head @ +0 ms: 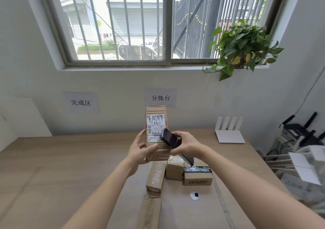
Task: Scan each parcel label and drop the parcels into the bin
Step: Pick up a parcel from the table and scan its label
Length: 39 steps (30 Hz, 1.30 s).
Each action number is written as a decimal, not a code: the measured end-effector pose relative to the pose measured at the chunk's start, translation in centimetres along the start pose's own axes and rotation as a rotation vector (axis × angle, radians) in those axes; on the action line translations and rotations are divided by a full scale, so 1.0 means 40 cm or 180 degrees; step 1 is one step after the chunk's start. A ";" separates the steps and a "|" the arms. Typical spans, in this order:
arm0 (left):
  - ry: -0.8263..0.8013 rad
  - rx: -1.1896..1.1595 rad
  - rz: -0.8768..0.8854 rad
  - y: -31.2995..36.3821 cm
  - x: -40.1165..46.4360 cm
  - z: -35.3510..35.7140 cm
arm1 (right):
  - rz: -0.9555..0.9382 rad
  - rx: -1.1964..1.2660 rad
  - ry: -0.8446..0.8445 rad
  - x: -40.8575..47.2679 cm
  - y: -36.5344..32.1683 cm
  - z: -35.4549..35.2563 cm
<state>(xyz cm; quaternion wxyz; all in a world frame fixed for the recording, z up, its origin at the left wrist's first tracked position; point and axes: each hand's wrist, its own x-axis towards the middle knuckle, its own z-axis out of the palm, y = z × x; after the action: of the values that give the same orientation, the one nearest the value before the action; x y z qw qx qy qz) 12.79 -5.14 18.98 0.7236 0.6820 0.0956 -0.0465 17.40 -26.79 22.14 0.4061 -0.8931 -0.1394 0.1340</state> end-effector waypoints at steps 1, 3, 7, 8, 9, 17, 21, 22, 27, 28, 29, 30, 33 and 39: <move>0.0040 0.0015 0.0033 0.001 0.001 0.001 | 0.0018 -0.0085 0.0043 -0.002 -0.002 -0.001; 0.0120 0.0051 0.0102 0.006 0.001 0.004 | 0.0045 -0.0295 0.0140 -0.005 -0.011 -0.003; 0.0243 0.0094 0.0224 0.016 -0.005 0.005 | 0.0115 -0.0837 0.0396 -0.016 -0.046 -0.012; 0.0264 0.0110 0.0250 0.017 -0.008 0.003 | 0.0120 -0.0949 0.0450 -0.019 -0.055 -0.018; 0.0283 0.0126 0.0265 0.020 -0.011 -0.001 | 0.0106 -0.1056 0.0503 -0.021 -0.062 -0.025; 0.0391 0.0238 0.0326 0.024 -0.032 -0.056 | -0.0039 -0.1488 0.0782 -0.049 -0.117 -0.078; 0.0412 0.0251 0.0357 0.037 -0.050 -0.081 | -0.0087 -0.1600 0.0807 -0.070 -0.149 -0.092; 0.0414 0.0255 0.0372 0.041 -0.055 -0.086 | -0.0093 -0.1628 0.0821 -0.076 -0.158 -0.094; 0.0423 0.0279 0.0412 0.058 -0.084 -0.114 | -0.0092 -0.1632 0.0889 -0.105 -0.200 -0.086; 0.0435 0.0269 0.0421 0.060 -0.089 -0.120 | -0.0104 -0.1635 0.0893 -0.111 -0.209 -0.084; 0.0445 0.0264 0.0430 0.061 -0.096 -0.126 | -0.0116 -0.1643 0.0893 -0.117 -0.217 -0.080; 0.0448 0.0261 0.0440 0.063 -0.103 -0.132 | -0.0131 -0.1657 0.0889 -0.122 -0.224 -0.077; 0.0452 0.0252 0.0460 0.068 -0.127 -0.149 | -0.0147 -0.1708 0.0884 -0.140 -0.247 -0.062; 0.0467 0.0289 0.0489 0.071 -0.177 -0.193 | -0.0171 -0.1947 0.0897 -0.180 -0.293 -0.035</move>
<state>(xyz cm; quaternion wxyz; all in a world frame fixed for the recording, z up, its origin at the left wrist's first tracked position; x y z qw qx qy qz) 5.86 2.29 22.81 0.6845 0.7209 0.0935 0.0548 9.60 -22.94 32.88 0.1380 -0.9794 -0.1391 -0.0495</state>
